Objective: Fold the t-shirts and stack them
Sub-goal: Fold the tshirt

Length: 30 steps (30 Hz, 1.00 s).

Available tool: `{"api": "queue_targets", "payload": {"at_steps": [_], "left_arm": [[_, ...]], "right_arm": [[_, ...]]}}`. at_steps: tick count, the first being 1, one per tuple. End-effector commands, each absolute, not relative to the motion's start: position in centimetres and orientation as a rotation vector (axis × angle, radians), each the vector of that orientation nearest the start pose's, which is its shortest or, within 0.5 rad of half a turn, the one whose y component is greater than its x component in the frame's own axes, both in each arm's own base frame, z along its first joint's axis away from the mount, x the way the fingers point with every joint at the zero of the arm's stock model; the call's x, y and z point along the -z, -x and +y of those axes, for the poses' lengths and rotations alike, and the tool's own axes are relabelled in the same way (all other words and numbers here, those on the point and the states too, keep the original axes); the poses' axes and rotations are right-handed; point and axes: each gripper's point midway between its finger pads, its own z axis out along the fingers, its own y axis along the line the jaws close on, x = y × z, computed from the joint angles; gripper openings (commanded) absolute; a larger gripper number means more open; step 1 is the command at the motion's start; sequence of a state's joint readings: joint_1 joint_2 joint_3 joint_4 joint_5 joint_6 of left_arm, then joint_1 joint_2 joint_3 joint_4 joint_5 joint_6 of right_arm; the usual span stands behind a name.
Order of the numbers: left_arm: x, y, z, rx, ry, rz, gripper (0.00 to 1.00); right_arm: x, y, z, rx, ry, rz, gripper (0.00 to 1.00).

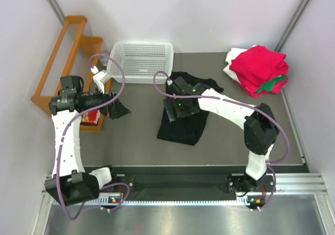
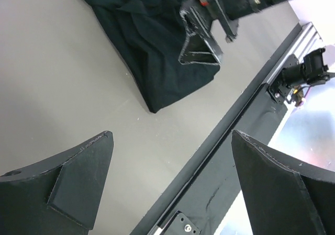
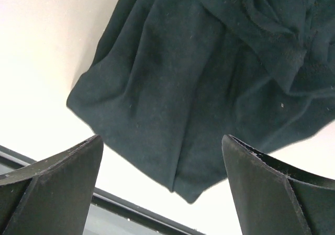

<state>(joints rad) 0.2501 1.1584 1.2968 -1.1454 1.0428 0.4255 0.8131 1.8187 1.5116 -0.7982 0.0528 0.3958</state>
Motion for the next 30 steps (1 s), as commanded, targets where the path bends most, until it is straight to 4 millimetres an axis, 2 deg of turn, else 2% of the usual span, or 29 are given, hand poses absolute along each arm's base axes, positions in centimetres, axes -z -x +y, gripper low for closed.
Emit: {"api": "queue_targets", "payload": {"at_steps": [1,4,9,13,15,19,22,26,27,29,30], "left_arm": [[-28.5,-24.5,-8.8,0.874,-0.565,2.039,0.99],[-28.4,-24.6,-8.7,0.874,-0.564,2.042,0.99],[-28.0,-24.6,-8.5,0.853,-0.566,2.048,0.99],[-28.2,-24.8,-8.3,0.825,-0.569,2.044,0.99],[-28.4,-24.9,-8.3,0.821,-0.572,2.042,0.99],[-28.6,-24.7,-8.3,0.814,-0.575,2.04,0.99],[-28.4,-24.6,-8.2,0.809,-0.574,2.046,0.99],[-28.2,-24.5,-8.2,0.816,-0.568,2.048,0.99],[-28.3,-24.6,-8.3,0.814,-0.571,2.045,0.99],[-28.4,-24.6,-8.2,0.811,-0.566,2.046,0.99],[-28.4,-24.7,-8.2,0.81,-0.564,2.049,0.99]], "right_arm": [[-11.9,-30.6,31.7,-0.42,0.459,2.604,0.95],[-11.2,-31.6,31.1,-0.471,0.411,2.63,0.95],[-10.8,-33.1,28.5,-0.481,0.288,2.637,0.95],[-8.9,-33.1,25.9,-0.467,0.182,2.692,0.95],[-8.2,-33.1,25.2,-0.474,0.15,2.709,0.95],[-6.2,-32.5,22.9,-0.395,0.087,2.746,0.94],[-5.9,-32.8,21.1,-0.329,0.034,2.746,0.95],[-7.2,-33.7,21.1,-0.31,0.05,2.717,0.93],[-8.6,-34.7,21.1,-0.287,0.048,2.686,0.93],[-10.6,-35.3,21.9,-0.268,0.089,2.639,0.93],[-13.0,-36.3,22.1,-0.231,0.094,2.589,0.93]]}}
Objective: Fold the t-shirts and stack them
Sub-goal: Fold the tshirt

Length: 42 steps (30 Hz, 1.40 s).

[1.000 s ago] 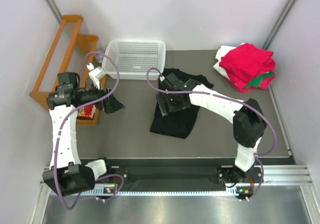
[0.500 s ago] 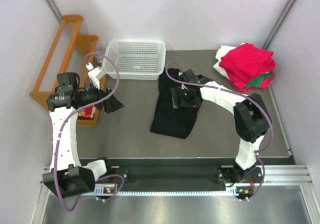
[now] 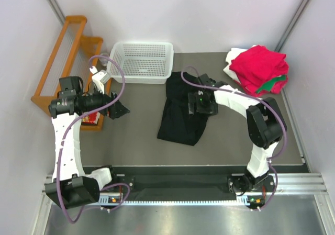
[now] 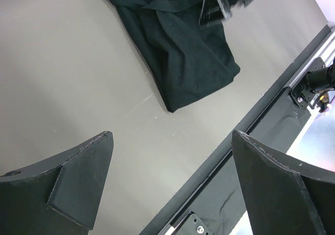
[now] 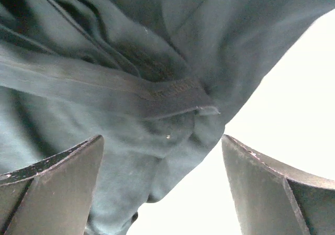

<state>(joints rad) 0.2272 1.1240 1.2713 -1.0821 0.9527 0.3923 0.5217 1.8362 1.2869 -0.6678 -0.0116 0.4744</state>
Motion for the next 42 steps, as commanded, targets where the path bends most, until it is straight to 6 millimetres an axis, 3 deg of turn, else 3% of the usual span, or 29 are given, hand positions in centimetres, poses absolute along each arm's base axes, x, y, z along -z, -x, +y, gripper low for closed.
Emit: {"api": "queue_targets", "payload": {"at_steps": [1,3,5,7,8,14,20,24,28,31,34,35,38,40,42], "left_arm": [[-28.4,-24.7,-8.2,0.808,-0.566,2.048,0.99],[-28.5,-24.7,-8.1,0.801,-0.561,2.049,0.99],[-28.5,-24.7,-8.1,0.801,-0.552,2.049,0.99],[-28.8,-24.9,-8.1,0.798,-0.529,2.046,0.99],[-29.0,-25.0,-8.0,0.795,-0.517,2.042,0.99],[-30.3,-27.2,-5.1,0.712,-0.323,1.996,0.99],[-30.5,-28.8,-2.2,0.629,-0.183,1.995,0.99],[-29.9,-28.8,-2.1,0.649,-0.18,2.016,0.99],[-29.7,-28.5,-2.4,0.663,-0.205,2.022,0.99],[-29.6,-28.2,-2.6,0.665,-0.226,2.02,0.99],[-29.5,-28.1,-2.8,0.681,-0.239,2.02,0.99],[-29.6,-28.1,-3.0,0.699,-0.246,2.012,0.99],[-29.7,-27.5,-4.2,0.777,-0.324,1.991,0.99],[-29.3,-27.2,-4.9,0.757,-0.395,1.998,0.99],[-28.2,-27.1,-6.0,0.702,-0.513,2.029,0.99]], "right_arm": [[-14.5,-36.3,23.1,-0.227,0.139,2.559,0.93],[-17.8,-37.0,24.5,-0.255,0.164,2.499,0.94],[-19.3,-36.7,26.5,-0.335,0.208,2.471,0.94],[-19.3,-36.2,29.0,-0.462,0.259,2.479,0.95],[-18.9,-36.0,29.6,-0.494,0.27,2.495,0.95],[-11.8,-35.4,31.8,-0.558,0.309,2.642,0.94],[-8.0,-35.5,33.9,-0.657,0.352,2.716,0.95],[-6.0,-36.4,35.8,-0.752,0.382,2.731,0.94],[-5.3,-38.4,36.7,-0.711,0.417,2.705,0.94],[-6.3,-39.5,36.1,-0.629,0.438,2.683,0.94],[-10.0,-39.7,35.0,-0.501,0.46,2.6,0.96],[-12.3,-39.9,33.7,-0.41,0.447,2.55,0.96],[-17.2,-39.0,31.9,-0.257,0.434,2.438,0.98],[-19.8,-37.1,30.9,-0.209,0.439,2.394,0.99],[-20.8,-35.9,29.6,-0.147,0.408,2.376,1.0]]}}
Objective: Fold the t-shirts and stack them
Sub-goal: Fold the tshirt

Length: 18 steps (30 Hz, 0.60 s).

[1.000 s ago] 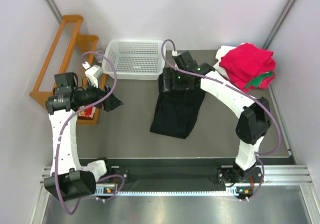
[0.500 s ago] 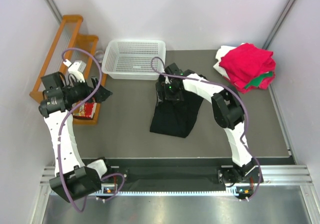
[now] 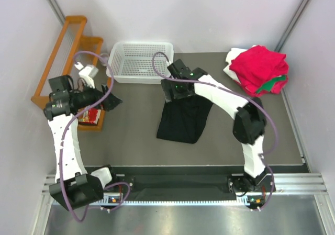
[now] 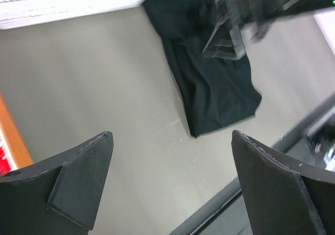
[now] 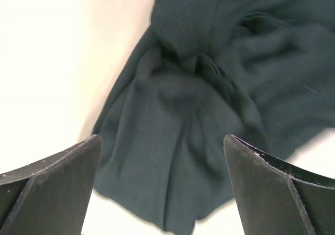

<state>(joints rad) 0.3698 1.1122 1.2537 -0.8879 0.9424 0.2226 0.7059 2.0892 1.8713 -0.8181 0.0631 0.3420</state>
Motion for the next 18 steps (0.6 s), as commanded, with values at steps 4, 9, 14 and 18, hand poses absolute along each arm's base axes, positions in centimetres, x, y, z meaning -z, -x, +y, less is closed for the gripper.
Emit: {"api": "queue_targets", "payload": {"at_steps": [4,9,14,18], "left_arm": [[-25.4,-25.8,-8.6,0.728,-0.666,2.122,0.99],[-21.3,-25.1,-12.2,0.802,-0.789,2.214,0.99],[-18.7,-26.0,-14.0,0.834,-0.801,2.242,0.99],[-16.7,-27.3,-15.9,0.82,-0.839,2.243,0.99]], "right_arm": [[-20.4,-31.6,25.7,-0.117,0.324,2.41,1.0],[-16.0,-24.9,23.6,-0.162,0.288,2.522,1.0],[-10.9,-19.4,23.0,-0.221,0.266,2.632,0.96],[-8.8,-18.5,23.1,-0.234,0.25,2.664,0.93]]}}
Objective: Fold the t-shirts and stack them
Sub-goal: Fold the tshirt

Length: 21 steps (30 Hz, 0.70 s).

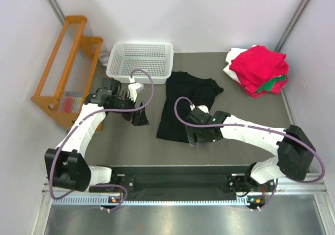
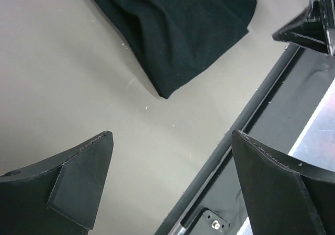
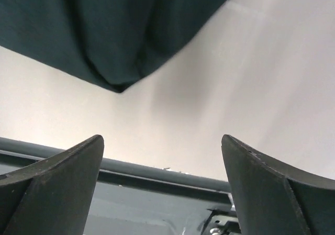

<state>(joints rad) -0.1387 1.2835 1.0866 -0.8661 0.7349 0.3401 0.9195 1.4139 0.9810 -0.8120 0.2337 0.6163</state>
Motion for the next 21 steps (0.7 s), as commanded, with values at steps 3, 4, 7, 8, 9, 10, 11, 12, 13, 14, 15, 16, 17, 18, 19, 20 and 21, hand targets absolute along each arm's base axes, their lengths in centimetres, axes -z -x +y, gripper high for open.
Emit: {"api": "queue_targets", "payload": {"at_steps": [3,4,7,8,9,10,11,12,13,14,15,16,17,18,19,20,21], "left_arm": [[-14.8,-27.2,-17.3,0.812,-0.893,2.271,0.99],[-14.5,-26.9,-18.0,0.822,-0.921,2.276,0.99],[-13.0,-26.6,-19.2,0.853,-0.96,2.307,0.99],[-12.7,-26.5,-19.4,0.863,-0.951,2.318,0.99],[-12.3,-26.5,-19.7,0.875,-0.949,2.329,0.99],[-11.9,-26.2,-20.0,0.888,-0.954,2.336,0.99],[-11.7,-26.3,-20.3,0.894,-0.949,2.336,0.99],[-10.9,-26.2,-20.3,0.885,-0.945,2.354,0.99],[-10.6,-26.1,-20.5,0.895,-0.941,2.362,0.99],[-10.4,-26.2,-20.7,0.906,-0.924,2.363,0.99],[-9.9,-26.1,-20.7,0.912,-0.912,2.379,0.99],[-9.8,-25.9,-20.9,0.933,-0.902,2.386,0.99],[-9.7,-25.8,-21.1,0.956,-0.885,2.393,0.99],[-9.4,-25.7,-21.2,0.977,-0.879,2.407,0.99],[-9.4,-25.4,-21.6,1.008,-0.882,2.409,0.99],[-9.1,-25.2,-21.8,1.018,-0.885,2.42,0.99],[-8.6,-24.7,-22.1,1.027,-0.904,2.436,0.99]], "right_arm": [[-7.9,-18.4,23.7,-0.244,0.253,2.67,0.9],[-7.7,-18.5,23.9,-0.242,0.254,2.67,0.9],[-7.2,-18.9,24.6,-0.235,0.27,2.672,0.88],[-7.2,-19.0,25.0,-0.244,0.275,2.668,0.87],[-7.4,-19.3,25.5,-0.259,0.276,2.66,0.87],[-7.0,-19.4,25.8,-0.257,0.284,2.669,0.86],[-7.0,-19.5,26.1,-0.263,0.29,2.668,0.86],[-6.9,-19.7,26.5,-0.26,0.291,2.67,0.86],[-6.8,-19.8,26.8,-0.264,0.299,2.668,0.85],[-6.7,-19.8,26.9,-0.265,0.302,2.67,0.85],[-6.7,-20.0,27.2,-0.268,0.305,2.667,0.84],[-6.2,-19.9,27.3,-0.26,0.313,2.676,0.84],[-6.1,-20.0,27.3,-0.258,0.314,2.679,0.83],[-6.1,-20.1,27.6,-0.262,0.315,2.676,0.83],[-5.8,-20.1,27.6,-0.254,0.321,2.68,0.82],[-5.7,-20.2,27.6,-0.252,0.323,2.679,0.82],[-5.6,-20.4,27.7,-0.245,0.322,2.679,0.82]]}}
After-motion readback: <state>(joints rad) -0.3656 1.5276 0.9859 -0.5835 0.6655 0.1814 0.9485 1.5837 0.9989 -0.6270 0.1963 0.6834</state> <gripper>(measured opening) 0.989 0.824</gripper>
